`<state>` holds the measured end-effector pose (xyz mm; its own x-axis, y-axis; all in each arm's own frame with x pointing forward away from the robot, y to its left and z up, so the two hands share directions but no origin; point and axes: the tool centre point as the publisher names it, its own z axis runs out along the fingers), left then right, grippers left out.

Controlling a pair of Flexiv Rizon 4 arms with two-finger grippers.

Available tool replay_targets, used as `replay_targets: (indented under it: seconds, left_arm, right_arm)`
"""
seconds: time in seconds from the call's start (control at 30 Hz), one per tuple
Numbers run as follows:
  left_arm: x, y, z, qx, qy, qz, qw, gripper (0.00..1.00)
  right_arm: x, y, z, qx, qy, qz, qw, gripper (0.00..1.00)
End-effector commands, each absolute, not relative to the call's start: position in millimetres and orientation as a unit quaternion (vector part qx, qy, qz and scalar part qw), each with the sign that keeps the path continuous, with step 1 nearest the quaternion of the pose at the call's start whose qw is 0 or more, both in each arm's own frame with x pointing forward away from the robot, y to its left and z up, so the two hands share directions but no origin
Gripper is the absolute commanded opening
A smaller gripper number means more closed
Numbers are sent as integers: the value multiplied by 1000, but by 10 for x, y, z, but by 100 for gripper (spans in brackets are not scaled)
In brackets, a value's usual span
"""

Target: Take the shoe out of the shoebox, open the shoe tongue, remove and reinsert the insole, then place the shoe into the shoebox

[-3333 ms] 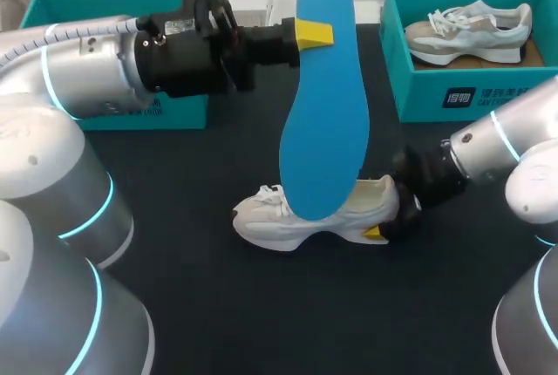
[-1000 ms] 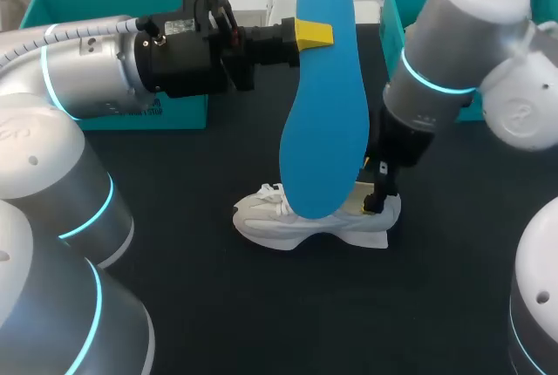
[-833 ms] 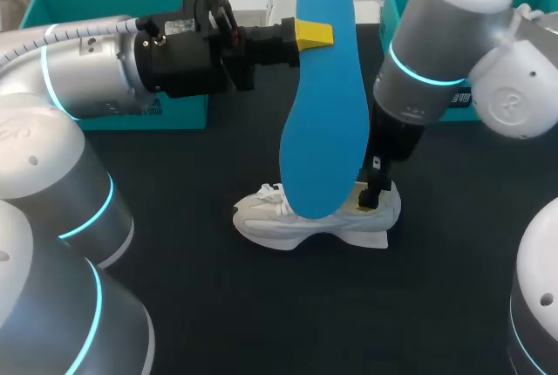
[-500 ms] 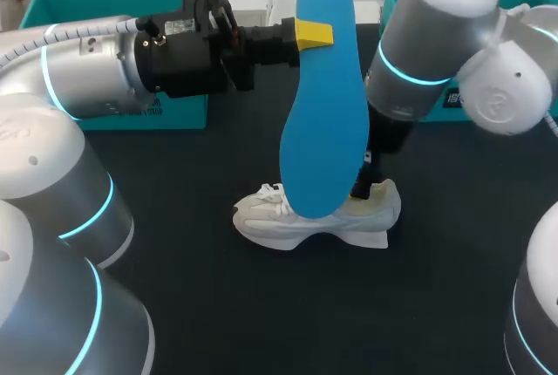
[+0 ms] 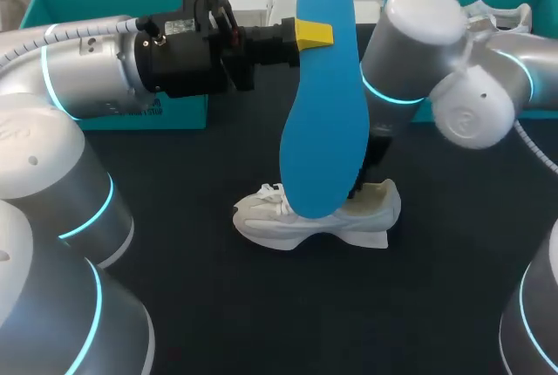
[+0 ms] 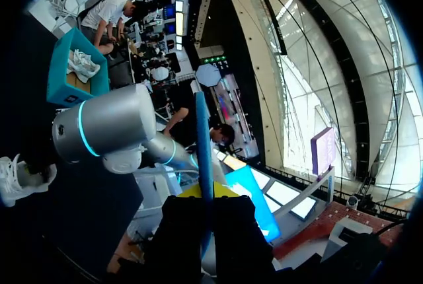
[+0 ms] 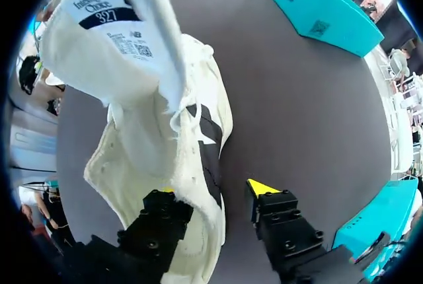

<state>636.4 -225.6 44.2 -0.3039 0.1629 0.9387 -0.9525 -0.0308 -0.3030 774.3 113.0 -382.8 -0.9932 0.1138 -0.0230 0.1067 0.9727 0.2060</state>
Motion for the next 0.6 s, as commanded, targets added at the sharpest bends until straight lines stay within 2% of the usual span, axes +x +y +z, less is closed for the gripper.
replay_targets:
  seconds: [0.03, 0.07, 0.1, 0.13, 0.4, 0.53, 0.6]
  left_arm:
    - [6344, -2251, 426, 376, -526, 613, 455, 0]
    - [6344, -2251, 426, 376, -526, 613, 455, 0]
    - [6344, -2251, 426, 376, -526, 613, 455, 0]
    - [6344, -2251, 426, 376, -526, 613, 455, 0]
    - [6344, -2251, 426, 376, -526, 613, 455, 0]
    - [6344, -2251, 426, 376, -526, 613, 455, 0]
    - [6344, -2251, 426, 376, -526, 613, 455, 0]
  right_arm:
    - [7755, 1164, -4027, 58, 993, 101, 11, 19]
    - [7748, 1155, -4034, 59, 993, 99, 8, 15]
    - [7741, 1148, -4039, 59, 994, 97, 5, 2]
    - [7733, 1142, -4040, 59, 994, 95, 4, 0]
    - [7613, 1064, -3964, 101, 991, 78, -33, 0]
    - [7423, 889, -3809, 273, 953, 90, -93, 0]
    - [7307, 828, -3732, 345, 926, 123, -87, 0]
